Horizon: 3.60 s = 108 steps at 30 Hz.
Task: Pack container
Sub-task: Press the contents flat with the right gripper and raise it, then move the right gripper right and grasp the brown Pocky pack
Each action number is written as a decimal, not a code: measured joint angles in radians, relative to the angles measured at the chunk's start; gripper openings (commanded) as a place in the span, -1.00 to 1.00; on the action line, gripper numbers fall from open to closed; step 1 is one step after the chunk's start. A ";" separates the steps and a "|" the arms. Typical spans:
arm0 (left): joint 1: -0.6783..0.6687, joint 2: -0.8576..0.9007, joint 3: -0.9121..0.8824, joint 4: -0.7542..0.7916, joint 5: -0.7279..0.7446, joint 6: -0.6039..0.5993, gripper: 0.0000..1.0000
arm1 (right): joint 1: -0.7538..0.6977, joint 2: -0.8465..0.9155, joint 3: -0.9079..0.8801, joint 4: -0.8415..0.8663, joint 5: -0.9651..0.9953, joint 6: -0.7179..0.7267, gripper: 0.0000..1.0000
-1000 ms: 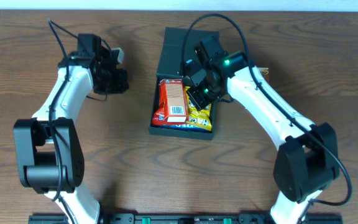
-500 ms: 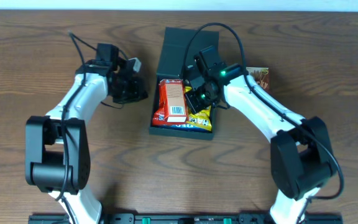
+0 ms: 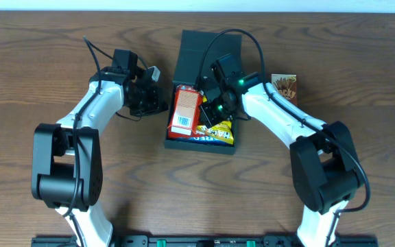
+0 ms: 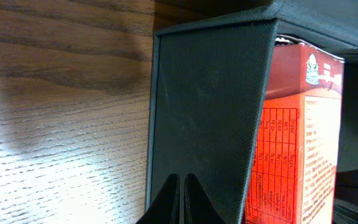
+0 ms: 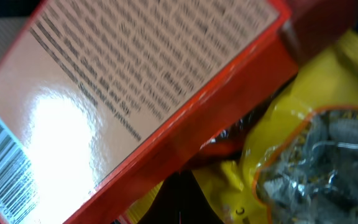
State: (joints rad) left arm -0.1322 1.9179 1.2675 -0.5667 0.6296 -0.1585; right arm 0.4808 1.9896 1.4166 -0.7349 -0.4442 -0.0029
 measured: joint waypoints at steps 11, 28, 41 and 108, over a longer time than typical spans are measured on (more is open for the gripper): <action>0.000 0.000 0.000 0.006 0.004 -0.002 -0.88 | -0.049 0.000 0.275 -0.134 -0.014 -0.009 -0.97; 0.000 0.000 0.000 0.018 0.004 -0.003 -0.88 | -0.028 0.191 0.266 -0.093 -0.336 -0.030 -0.98; 0.000 0.000 0.000 0.018 0.004 -0.003 -0.88 | -0.023 0.194 0.283 -0.111 -0.362 -0.038 -0.97; 0.000 0.000 0.000 0.026 0.013 -0.002 -0.88 | -0.409 0.141 0.317 -0.337 0.436 0.179 0.47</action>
State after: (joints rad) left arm -0.1318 1.9179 1.2671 -0.5411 0.6430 -0.1608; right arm 0.0723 2.1304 1.7340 -1.0718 -0.0082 0.1757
